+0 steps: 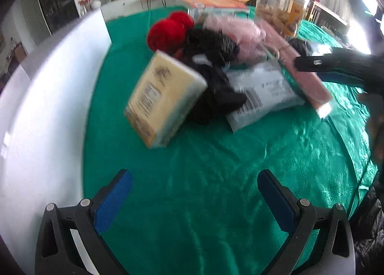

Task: Organize soft objects
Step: 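Move right tool to the pink strip bundle while left tool approaches the white barcode packet, then grasp the pink strip bundle with right tool while left tool grasps the white barcode packet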

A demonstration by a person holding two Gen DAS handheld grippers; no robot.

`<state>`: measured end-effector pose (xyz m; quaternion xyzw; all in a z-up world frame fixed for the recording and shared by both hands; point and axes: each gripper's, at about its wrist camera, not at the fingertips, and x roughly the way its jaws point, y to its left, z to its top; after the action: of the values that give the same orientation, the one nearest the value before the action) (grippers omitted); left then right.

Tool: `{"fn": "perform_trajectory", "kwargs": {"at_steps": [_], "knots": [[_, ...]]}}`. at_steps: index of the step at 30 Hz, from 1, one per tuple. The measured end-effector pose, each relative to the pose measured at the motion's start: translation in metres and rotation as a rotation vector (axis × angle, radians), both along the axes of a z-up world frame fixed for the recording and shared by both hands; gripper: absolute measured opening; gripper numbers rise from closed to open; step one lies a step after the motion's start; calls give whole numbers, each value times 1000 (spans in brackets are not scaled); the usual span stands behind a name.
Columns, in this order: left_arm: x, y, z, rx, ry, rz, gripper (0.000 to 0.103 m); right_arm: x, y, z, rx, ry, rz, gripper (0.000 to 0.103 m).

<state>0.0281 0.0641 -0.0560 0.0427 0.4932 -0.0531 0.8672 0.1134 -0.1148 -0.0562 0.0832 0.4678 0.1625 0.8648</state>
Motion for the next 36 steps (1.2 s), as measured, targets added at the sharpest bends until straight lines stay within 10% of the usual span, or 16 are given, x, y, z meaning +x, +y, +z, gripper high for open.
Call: {"fn": "perform_trajectory", "kwargs": {"at_steps": [3, 6, 14, 19, 25, 32, 36], "knots": [[4, 5, 17, 10, -28, -11, 103, 24, 17, -3, -44, 34, 38, 86], [7, 11, 25, -12, -33, -16, 103, 23, 10, -10, 8, 85, 20, 33], [-1, -58, 33, 53, -75, -309, 103, -86, -70, -16, 281, 168, -146, 33], [49, -124, 35, 109, -125, -456, 103, -128, -132, 1, 189, 74, -326, 33], [113, -141, -15, 200, 136, -504, 103, -126, -175, 10, 143, 15, -415, 34], [102, -120, 4, 31, 265, -638, 95, -125, -178, -5, 202, 14, -425, 36], [85, -117, 6, 163, 220, -662, 94, -104, -171, -10, 147, 48, -424, 39]]}}
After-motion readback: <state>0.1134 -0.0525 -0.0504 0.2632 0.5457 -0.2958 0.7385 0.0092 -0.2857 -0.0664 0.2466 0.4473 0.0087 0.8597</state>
